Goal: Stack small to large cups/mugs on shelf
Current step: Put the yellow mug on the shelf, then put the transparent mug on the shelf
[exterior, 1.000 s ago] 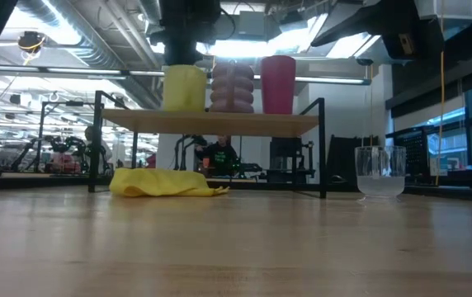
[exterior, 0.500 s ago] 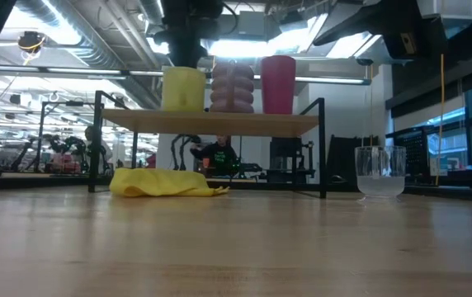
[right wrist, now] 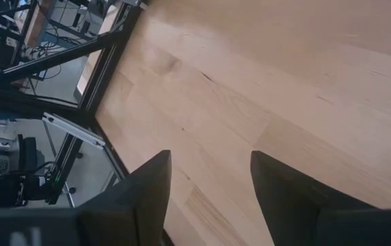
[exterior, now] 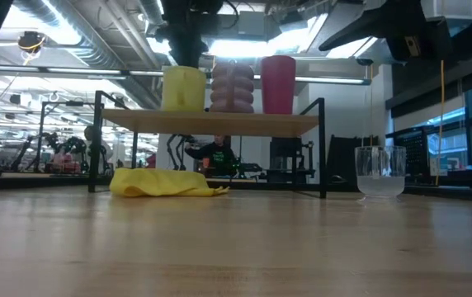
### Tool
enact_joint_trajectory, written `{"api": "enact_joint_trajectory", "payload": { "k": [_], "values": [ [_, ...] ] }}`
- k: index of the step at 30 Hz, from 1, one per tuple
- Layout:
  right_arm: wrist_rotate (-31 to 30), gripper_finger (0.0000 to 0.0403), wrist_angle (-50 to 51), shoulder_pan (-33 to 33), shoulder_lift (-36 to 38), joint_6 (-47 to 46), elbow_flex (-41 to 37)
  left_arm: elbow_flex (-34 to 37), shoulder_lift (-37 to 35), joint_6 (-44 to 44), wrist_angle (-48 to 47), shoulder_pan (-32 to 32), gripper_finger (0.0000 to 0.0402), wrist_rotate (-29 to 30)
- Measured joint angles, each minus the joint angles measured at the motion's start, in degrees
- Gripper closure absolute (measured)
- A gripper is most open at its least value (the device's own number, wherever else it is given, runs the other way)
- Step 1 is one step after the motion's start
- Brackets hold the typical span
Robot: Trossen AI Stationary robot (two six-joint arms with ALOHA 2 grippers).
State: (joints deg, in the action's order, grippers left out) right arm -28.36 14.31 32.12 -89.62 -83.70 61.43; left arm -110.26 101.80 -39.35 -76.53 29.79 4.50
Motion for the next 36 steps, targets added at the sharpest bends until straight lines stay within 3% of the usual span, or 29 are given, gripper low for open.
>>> {"api": "enact_joint_trajectory", "payload": {
  "k": [9, 15, 17, 21, 23, 26, 29, 33, 36],
  "values": [
    [0.1, 0.02, -0.2, -0.1, 0.0, 0.0, 0.0, -1.8, -2.1, 1.5, 0.2, -0.7, 0.035, 0.9],
    [-2.4, 0.02, -2.6, -1.4, 2.6, 5.3, 0.0, -11.1, -2.2, 7.6, -0.1, -2.9, 0.035, -1.4],
    [-4.0, 0.02, -5.3, -3.1, 5.4, 10.9, 0.0, -15.6, -2.2, 11.7, 0.0, -4.1, 0.035, -8.5],
    [-4.5, 0.02, -5.3, -7.6, 12.8, 21.3, 0.0, -22.7, -2.4, 20.3, 1.7, -6.6, 0.035, -32.6],
    [-4.6, 0.02, -2.9, -9.7, 16.8, 25.3, 0.0, -23.2, -2.5, 22.9, 2.7, -9.3, 0.035, -38.8],
    [-4.7, 0.0201, 6.0, -12.6, 22.8, 27.6, 0.0, -23.0, -2.1, 25.3, -1.0, -15.2, 0.035, -34.1],
    [-3.9, 0.0207, 22.8, -16.0, 27.7, 22.6, 0.0, -19.4, -2.4, 26.4, -3.6, -22.6, 0.035, -28.1],
    [2.8, 0.0218, 42.6, -19.8, 30.7, 11.2, 0.0, -11.0, -2.0, 33.2, 2.6, -32.5, 0.035, -27.3],
    [6.4, 0.0226, 49.9, -20.9, 30.9, 6.1, 0.0, -4.5, -2.2, 37.8, 11.1, -38.7, 0.035, -23.7]
  ]
}}
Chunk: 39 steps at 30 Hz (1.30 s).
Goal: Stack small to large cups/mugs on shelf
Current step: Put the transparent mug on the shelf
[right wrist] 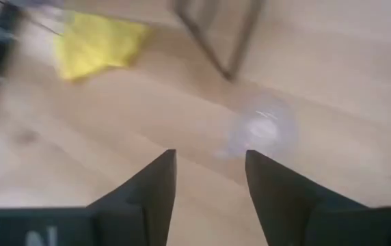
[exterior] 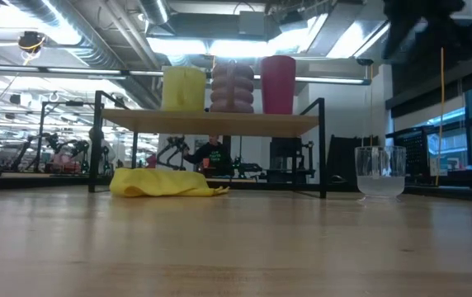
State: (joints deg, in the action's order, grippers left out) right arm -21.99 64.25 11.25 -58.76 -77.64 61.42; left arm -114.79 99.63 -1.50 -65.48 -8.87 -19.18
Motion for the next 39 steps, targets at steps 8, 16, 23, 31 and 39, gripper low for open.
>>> {"api": "enact_joint_trajectory", "payload": {
  "k": [8, 16, 23, 31, 39],
  "values": [
    [11.5, 0.023, 3.3, -7.5, -1.3, 2.1, -5.6, 14.4, 0.0, 20.0, 20.3, -5.8, 0.035, 5.9],
    [17.1, 0.0218, -9.0, -13.2, 1.5, 7.2, -18.0, 18.4, 0.0, 28.8, 25.3, -11.5, 0.035, 15.0],
    [17.1, 0.0217, -14.8, -15.8, 1.9, 7.2, -24.3, 20.7, 0.0, 35.2, 25.1, -15.6, 0.035, 22.5],
    [14.4, 0.0217, -22.4, -16.0, 1.9, 7.4, -27.3, 21.6, 0.0, 39.8, 24.1, -19.0, 0.035, 28.1],
    [15.1, 0.0217, -21.3, -16.0, 1.8, 10.3, -23.9, 21.6, 0.0, 41.0, 22.2, -19.7, 0.035, 30.1]
  ]
}}
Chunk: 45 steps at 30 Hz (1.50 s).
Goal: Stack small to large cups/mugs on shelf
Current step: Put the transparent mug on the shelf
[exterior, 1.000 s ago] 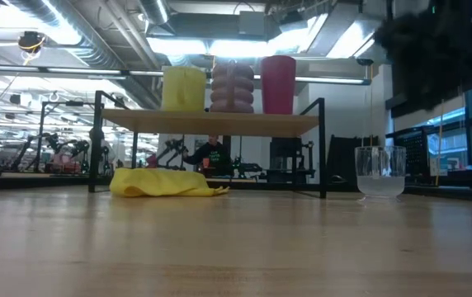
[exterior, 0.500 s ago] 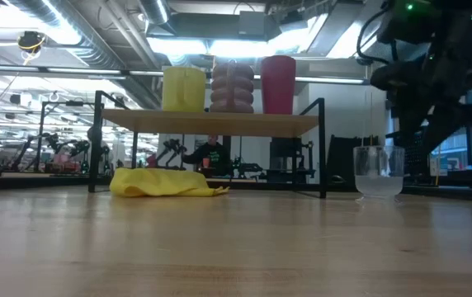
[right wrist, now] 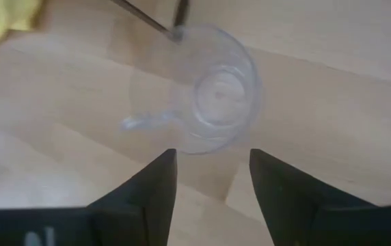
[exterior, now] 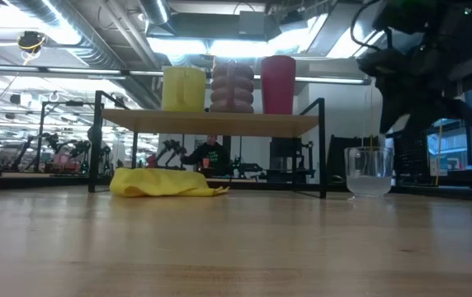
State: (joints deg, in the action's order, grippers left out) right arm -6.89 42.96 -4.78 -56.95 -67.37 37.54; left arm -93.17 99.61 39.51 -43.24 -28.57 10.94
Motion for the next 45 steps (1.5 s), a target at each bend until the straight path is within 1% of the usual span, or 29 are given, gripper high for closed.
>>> {"api": "enact_joint_trajectory", "payload": {
  "k": [5, 9, 13, 21, 28, 35, 45],
  "values": [
    [-3.9, 0.0219, 3.5, -0.2, 0.0, 0.2, 1.5, 0.0, 0.0, 0.0, -0.3, 0.5, 0.035, 1.4],
    [-3.9, 0.0233, 5.8, -0.9, -0.3, 0.6, 1.5, 0.0, 0.0, -0.1, -0.3, 0.5, 0.035, 1.7],
    [-3.9, 0.0245, 3.4, -1.3, -0.4, 1.8, 1.5, 0.0, 0.0, -0.2, -0.4, 0.5, 0.035, 1.8],
    [-3.6, 0.0248, -0.8, -3.1, -4.5, 4.9, 1.5, 0.0, 0.0, -0.2, -0.8, 0.5, 0.035, 2.0],
    [-2.5, 0.0248, -0.4, -3.2, -7.1, 6.4, 1.5, 0.0, 0.0, -0.1, -1.2, 0.5, 0.035, 2.1],
    [-2.5, 0.0248, 3.3, -3.2, -7.1, 4.9, 1.5, 0.0, 0.0, -0.7, -1.3, 1.6, 0.035, 3.1],
    [-1.5, 0.0254, -0.3, -3.1, -7.1, 2.8, -2.2, 0.0, 0.0, -2.6, -2.6, 3.1, 0.035, 3.0]
  ]
}}
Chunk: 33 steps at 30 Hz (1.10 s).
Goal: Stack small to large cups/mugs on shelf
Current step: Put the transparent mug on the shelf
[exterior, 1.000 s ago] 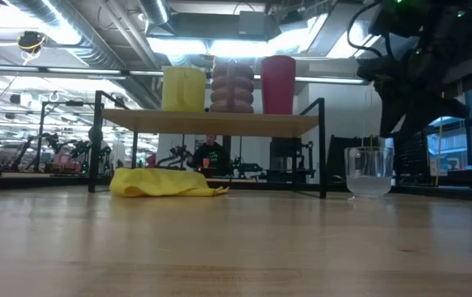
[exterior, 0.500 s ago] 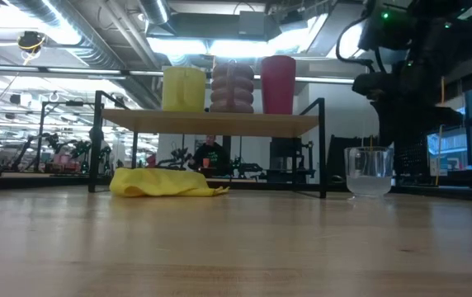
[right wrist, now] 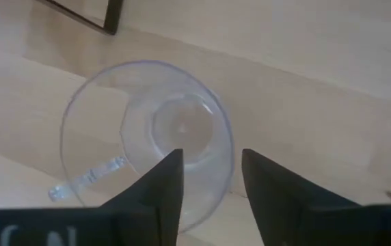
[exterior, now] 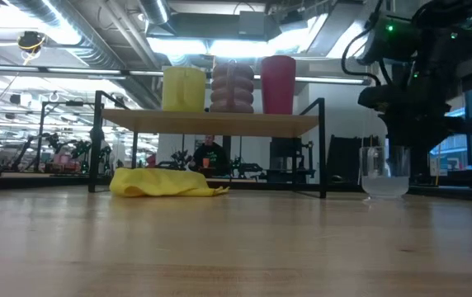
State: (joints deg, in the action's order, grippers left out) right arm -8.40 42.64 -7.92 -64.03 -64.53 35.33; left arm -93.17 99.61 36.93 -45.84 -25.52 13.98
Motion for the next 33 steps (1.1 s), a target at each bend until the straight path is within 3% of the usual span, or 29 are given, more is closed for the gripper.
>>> {"api": "enact_joint_trajectory", "payload": {
  "k": [8, 14, 25, 33],
  "values": [
    [0.0, 0.0329, -2.0, 0.0, 0.0, 1.0, 0.0, 0.0, 0.0, 0.0, -2.3, 0.4, 0.035, -0.2],
    [0.8, 0.0394, -4.2, 0.0, 0.0, 4.1, 0.0, 0.0, 0.0, -2.4, -2.7, 2.0, 0.035, -3.4],
    [6.3, 0.0397, -11.9, 5.0, 0.0, 15.2, 6.1, 0.0, -0.5, -12.5, -7.5, 8.4, 0.035, -4.8],
    [6.1, 0.0388, -13.8, 13.6, -2.3, 25.0, 12.6, -7.0, -0.9, -23.3, -6.7, 11.5, 0.035, -13.5]
  ]
}}
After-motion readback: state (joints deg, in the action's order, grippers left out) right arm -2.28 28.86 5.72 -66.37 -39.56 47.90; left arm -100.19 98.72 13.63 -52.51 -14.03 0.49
